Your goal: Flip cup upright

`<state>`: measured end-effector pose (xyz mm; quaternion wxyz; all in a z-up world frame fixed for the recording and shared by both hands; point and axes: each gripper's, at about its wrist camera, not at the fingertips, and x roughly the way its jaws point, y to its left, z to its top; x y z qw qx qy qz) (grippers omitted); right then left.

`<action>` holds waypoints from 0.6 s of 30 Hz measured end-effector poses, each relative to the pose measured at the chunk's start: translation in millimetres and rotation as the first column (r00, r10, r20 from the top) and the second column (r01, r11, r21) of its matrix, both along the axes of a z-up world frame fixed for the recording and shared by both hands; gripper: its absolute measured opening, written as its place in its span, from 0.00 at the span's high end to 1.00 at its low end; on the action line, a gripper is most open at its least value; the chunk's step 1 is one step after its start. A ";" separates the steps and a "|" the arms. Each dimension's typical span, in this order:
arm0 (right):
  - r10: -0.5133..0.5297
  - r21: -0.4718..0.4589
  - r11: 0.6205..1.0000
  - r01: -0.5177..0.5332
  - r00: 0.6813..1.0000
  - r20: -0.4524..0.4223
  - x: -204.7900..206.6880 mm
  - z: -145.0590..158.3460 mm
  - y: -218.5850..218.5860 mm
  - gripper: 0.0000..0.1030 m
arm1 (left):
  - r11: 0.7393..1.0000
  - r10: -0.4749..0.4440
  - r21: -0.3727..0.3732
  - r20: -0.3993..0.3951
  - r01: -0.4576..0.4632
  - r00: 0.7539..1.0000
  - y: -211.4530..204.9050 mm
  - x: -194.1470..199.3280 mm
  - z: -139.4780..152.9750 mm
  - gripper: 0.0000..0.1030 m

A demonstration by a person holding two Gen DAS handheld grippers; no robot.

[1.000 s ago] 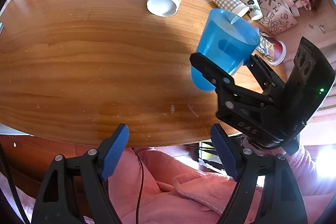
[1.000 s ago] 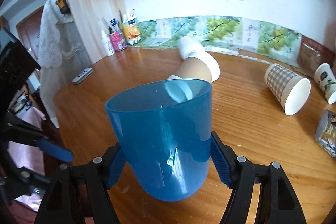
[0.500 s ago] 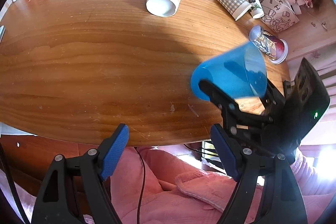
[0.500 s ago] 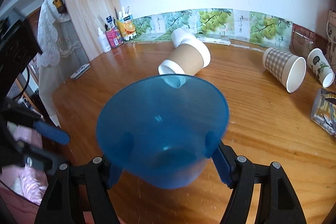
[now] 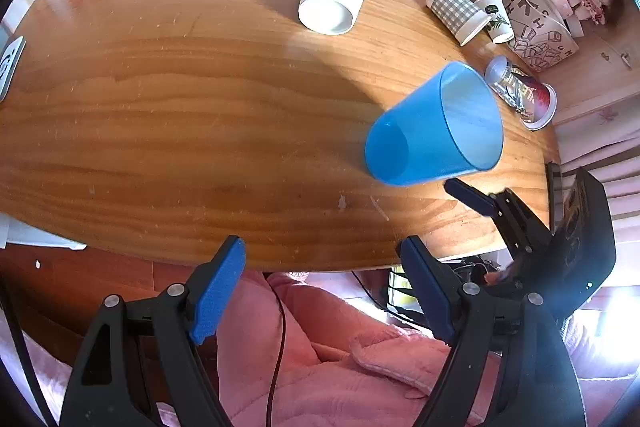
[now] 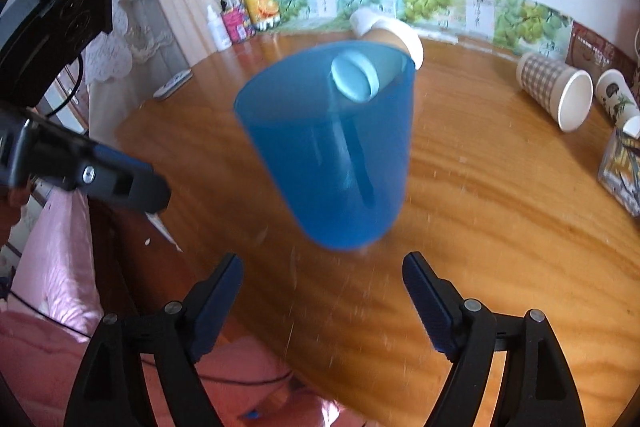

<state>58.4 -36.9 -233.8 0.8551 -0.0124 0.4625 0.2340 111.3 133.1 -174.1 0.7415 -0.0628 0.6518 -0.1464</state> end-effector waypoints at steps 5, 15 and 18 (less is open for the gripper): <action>-0.011 -0.074 0.997 0.007 0.999 -0.049 -16.9 13.0 -6.8 0.10 | 1.000 0.011 0.019 -0.009 -0.011 1.000 -1.7 -10.3 3.7 0.19; -0.169 -0.069 0.984 0.164 0.983 -0.078 -33.5 94.5 -34.4 0.01 | 0.999 -0.003 0.055 0.088 -0.002 0.996 -12.3 -24.1 34.3 0.10; -0.222 -0.011 0.975 0.222 0.974 -0.053 -36.0 127.1 -39.7 0.01 | 0.999 -0.002 0.033 0.168 -0.004 0.986 -16.7 -27.2 50.8 0.10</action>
